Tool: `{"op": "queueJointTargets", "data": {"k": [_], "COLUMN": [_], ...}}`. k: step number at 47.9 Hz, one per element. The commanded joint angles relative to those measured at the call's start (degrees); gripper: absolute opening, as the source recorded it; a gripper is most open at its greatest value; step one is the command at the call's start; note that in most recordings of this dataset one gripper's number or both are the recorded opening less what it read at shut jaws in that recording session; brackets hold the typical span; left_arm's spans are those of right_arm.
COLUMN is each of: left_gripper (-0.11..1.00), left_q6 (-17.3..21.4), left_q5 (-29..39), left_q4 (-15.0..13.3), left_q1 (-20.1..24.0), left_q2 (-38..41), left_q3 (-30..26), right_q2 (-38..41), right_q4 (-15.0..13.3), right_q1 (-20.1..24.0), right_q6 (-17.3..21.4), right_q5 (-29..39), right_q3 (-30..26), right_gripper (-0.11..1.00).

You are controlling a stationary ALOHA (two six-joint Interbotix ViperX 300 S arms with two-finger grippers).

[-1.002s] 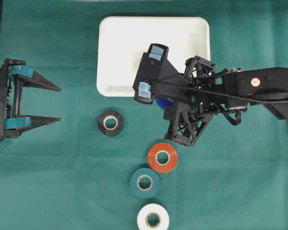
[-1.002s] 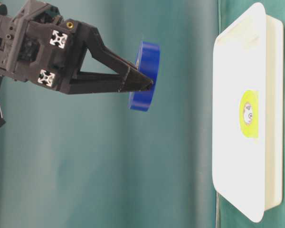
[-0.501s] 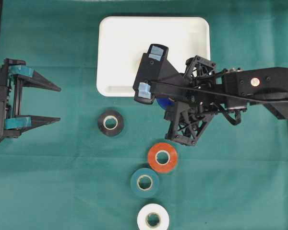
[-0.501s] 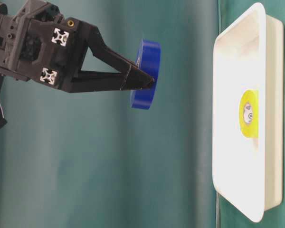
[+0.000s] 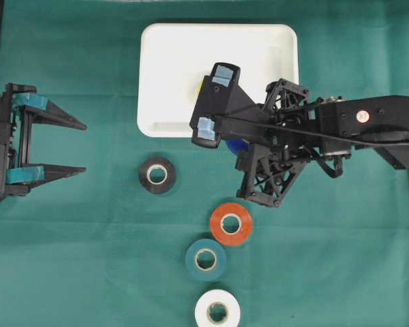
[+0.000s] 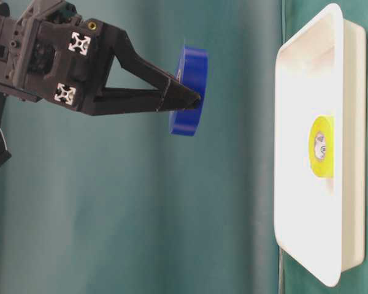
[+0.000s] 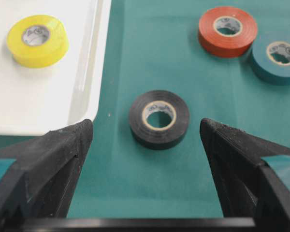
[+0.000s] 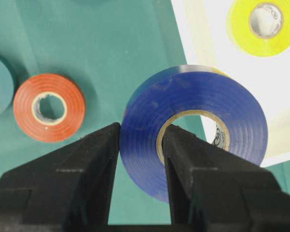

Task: Pick up the tape from a random location and place it into the white case.
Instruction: 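Lift the blue roll with the right gripper and carry it over the tray, then lower the blue roll into the tray beside the yellow roll and release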

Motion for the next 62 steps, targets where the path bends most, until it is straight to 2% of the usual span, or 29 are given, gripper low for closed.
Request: {"op": "queueJointTargets", "data": {"k": [1,17,25,31,40,52,62], "left_gripper": [0.91,0.91,0.91,0.91,0.91,0.91,0.91], "left_q6": [-0.09,-0.09,-0.09,-0.09,-0.09,-0.09,-0.09], "left_q5": [-0.53,-0.53,-0.7,-1.14,-1.23,-1.14,-0.97], "left_q4": [0.0,0.0,0.0,-0.09,0.0,0.0,0.0], "left_q1": [0.18,0.18,0.18,0.18,0.18,0.18,0.18], "left_q2": [0.35,0.35,0.26,0.35,0.35,0.35,0.26], "left_q3": [-0.62,-0.7,-0.62,-0.7,-0.62,-0.62,-0.62], "right_q2": [-2.55,-6.42,-6.86,-6.86,-6.86,-6.5,-6.06], "right_q4": [-0.26,-0.26,-0.26,-1.93,-4.39,-4.48,-4.48], "right_q1": [0.09,0.09,0.09,-0.62,-4.48,-10.46,-14.24], "right_q6": [0.26,0.79,0.7,0.7,-0.18,-4.39,-5.45], "right_q5": [0.09,-0.18,-0.79,-0.79,-1.05,-2.9,-4.22], "right_q3": [-0.18,4.92,5.63,5.71,5.8,5.8,5.8], "right_gripper": [0.31,0.3,0.3,0.3,0.3,0.3,0.3]}}
